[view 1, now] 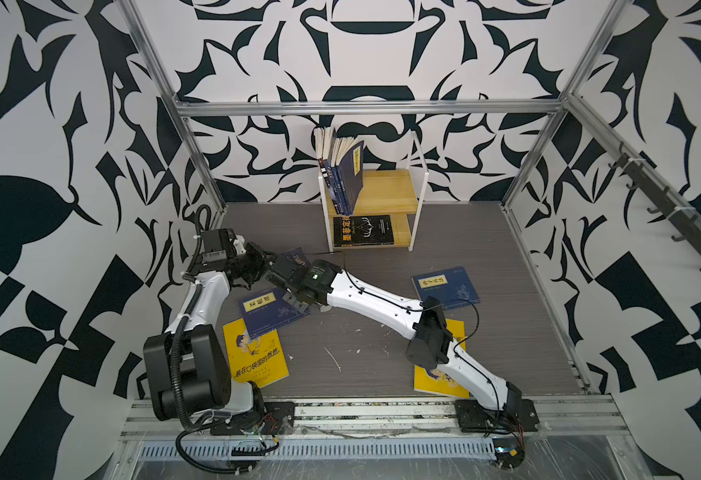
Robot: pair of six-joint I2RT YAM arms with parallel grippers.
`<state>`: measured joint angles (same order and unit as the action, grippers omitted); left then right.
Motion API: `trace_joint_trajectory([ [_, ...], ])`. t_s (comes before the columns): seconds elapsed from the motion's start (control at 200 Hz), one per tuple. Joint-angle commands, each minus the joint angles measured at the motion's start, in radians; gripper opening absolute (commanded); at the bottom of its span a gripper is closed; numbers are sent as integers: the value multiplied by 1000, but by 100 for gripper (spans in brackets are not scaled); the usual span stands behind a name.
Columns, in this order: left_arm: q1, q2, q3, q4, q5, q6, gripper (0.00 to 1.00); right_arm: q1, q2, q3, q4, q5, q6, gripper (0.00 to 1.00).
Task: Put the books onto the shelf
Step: 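Lift the purple book upright and swing it toward the shelf with the right gripper, then carry the upright purple book into the lower shelf tier beside the black book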
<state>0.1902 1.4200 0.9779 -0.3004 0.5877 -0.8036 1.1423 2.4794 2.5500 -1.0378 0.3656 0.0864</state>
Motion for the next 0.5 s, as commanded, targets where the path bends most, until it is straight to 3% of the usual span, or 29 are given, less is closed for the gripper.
trace_joint_trajectory([
  [0.0, 7, -23, 25, 17, 39, -1, 0, -11, -29, 24, 5, 38, -58, 0],
  [0.035, 9, -23, 20, 18, 33, 1, 0, -12, -37, 15, 8, 39, -78, 0],
  [0.14, 17, -24, 15, 24, 22, 16, 23, -11, -82, -37, 25, 36, -157, 0],
  [0.23, 33, -20, 26, 14, 9, 55, 30, -12, -156, -134, 63, 25, -250, 0],
  [0.495, 61, -3, 90, -63, -42, 245, 50, -43, -502, -633, 335, -122, -750, 0],
])
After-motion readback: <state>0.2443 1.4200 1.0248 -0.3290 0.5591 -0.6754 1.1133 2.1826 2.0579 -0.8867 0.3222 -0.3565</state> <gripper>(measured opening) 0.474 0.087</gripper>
